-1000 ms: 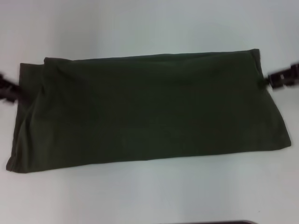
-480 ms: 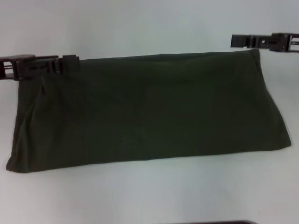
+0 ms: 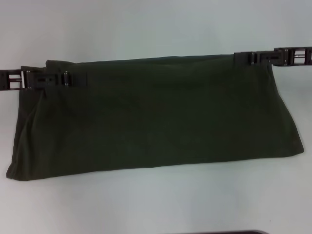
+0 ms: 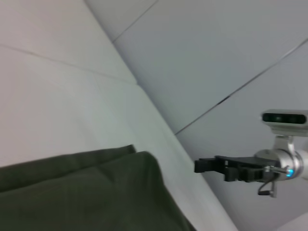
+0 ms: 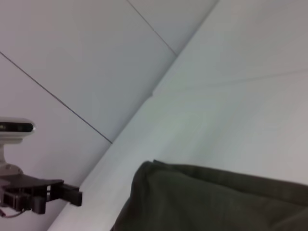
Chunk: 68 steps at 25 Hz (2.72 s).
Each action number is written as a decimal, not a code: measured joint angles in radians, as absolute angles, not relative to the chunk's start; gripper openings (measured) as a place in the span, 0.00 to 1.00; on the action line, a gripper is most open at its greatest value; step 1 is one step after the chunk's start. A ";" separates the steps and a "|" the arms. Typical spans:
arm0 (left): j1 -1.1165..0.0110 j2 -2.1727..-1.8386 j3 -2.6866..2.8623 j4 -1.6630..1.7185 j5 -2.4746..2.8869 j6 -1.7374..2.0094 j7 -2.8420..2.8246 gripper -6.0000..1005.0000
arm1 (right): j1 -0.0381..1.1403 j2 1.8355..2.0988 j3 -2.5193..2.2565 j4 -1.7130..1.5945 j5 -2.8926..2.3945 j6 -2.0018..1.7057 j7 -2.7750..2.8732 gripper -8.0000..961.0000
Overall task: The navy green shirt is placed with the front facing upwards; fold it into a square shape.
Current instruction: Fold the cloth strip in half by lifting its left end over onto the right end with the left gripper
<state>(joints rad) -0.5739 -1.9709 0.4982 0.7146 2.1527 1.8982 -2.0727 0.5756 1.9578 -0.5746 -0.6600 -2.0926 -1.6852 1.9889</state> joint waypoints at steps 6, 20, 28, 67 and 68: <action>-0.569 -1.975 0.521 0.718 2.155 1.870 -2.098 0.73 | 0.576 1.966 -0.602 -0.666 -2.103 -1.689 1.992 0.84; -0.595 -1.910 0.553 0.743 2.289 1.898 -2.499 0.87 | 0.581 1.955 -0.631 -0.675 -2.115 -1.688 2.053 0.95; -0.606 -1.901 0.548 0.751 2.405 1.862 -2.541 0.87 | 0.580 1.953 -0.627 -0.675 -2.115 -1.682 2.058 0.95; -0.672 -1.924 0.567 0.756 2.385 1.630 -2.503 0.87 | 0.567 1.965 -0.623 -0.663 -2.115 -1.672 2.106 0.95; -0.673 -1.924 0.565 0.762 2.381 1.639 -2.504 0.87 | 0.567 1.965 -0.623 -0.663 -2.115 -1.672 2.107 0.95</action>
